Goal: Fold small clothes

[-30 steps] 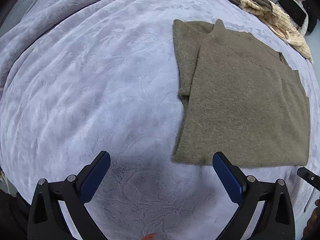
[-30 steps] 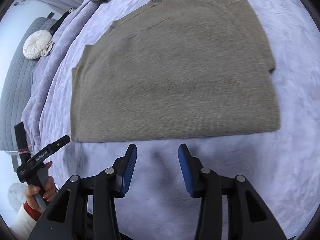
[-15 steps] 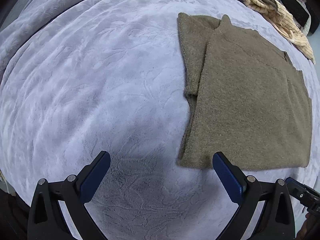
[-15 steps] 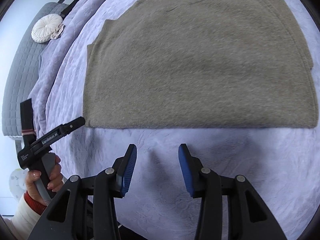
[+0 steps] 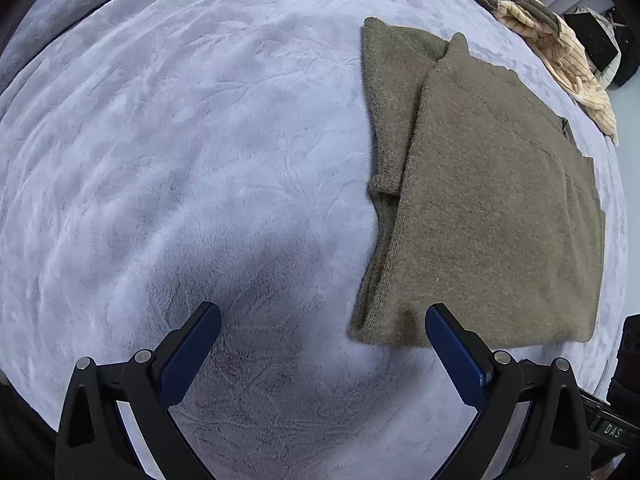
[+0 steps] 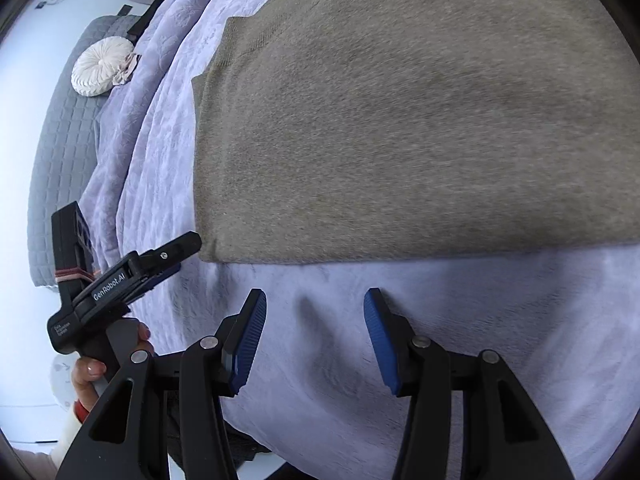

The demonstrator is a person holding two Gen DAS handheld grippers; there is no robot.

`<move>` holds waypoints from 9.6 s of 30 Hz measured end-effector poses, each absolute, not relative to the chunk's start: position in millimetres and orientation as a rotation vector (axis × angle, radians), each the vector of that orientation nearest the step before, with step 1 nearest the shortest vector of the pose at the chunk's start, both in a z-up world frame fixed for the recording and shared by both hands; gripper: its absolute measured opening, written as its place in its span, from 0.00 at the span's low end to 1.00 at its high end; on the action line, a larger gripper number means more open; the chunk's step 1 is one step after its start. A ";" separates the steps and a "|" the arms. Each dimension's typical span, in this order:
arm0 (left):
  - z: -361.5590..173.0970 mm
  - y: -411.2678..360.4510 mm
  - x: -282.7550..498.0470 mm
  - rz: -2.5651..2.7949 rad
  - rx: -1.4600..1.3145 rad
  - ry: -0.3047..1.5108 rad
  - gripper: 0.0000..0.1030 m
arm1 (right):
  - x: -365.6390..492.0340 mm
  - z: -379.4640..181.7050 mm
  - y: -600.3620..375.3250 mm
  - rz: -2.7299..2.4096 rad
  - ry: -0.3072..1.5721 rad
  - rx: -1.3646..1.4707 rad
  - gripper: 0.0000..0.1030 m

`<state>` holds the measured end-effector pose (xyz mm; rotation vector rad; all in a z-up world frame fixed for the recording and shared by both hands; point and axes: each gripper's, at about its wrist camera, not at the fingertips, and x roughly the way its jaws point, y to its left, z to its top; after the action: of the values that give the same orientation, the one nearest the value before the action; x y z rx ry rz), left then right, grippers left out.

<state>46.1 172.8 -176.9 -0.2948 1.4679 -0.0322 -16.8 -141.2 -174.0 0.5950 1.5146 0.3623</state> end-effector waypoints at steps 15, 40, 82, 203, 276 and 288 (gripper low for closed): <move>-172.0 197.9 43.4 -0.147 -0.527 1.418 0.99 | 2.8 -209.3 -115.2 0.354 1.451 0.995 0.54; -190.1 141.1 156.4 -0.623 -0.801 1.394 0.99 | 31.5 -177.3 -108.7 0.567 1.265 1.082 0.08; -69.0 -71.4 167.3 -0.671 -0.302 1.274 0.16 | 10.2 -203.3 -263.6 0.253 1.307 0.631 0.11; -145.1 -120.9 156.3 -0.498 -0.090 1.319 0.38 | 69.5 -168.5 -394.8 0.023 1.266 0.608 0.07; -148.3 -88.6 137.1 -0.414 -0.097 1.398 1.00 | 9.4 -172.7 -410.6 -0.027 1.274 0.657 0.43; -149.6 -93.8 146.2 -0.493 -0.207 1.409 1.00 | 30.8 -169.9 -431.0 0.153 1.157 0.853 0.50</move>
<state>146.2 -93.8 -149.6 -0.2070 1.4087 -0.4927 30.8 -431.0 -169.9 0.8526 1.1568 0.1531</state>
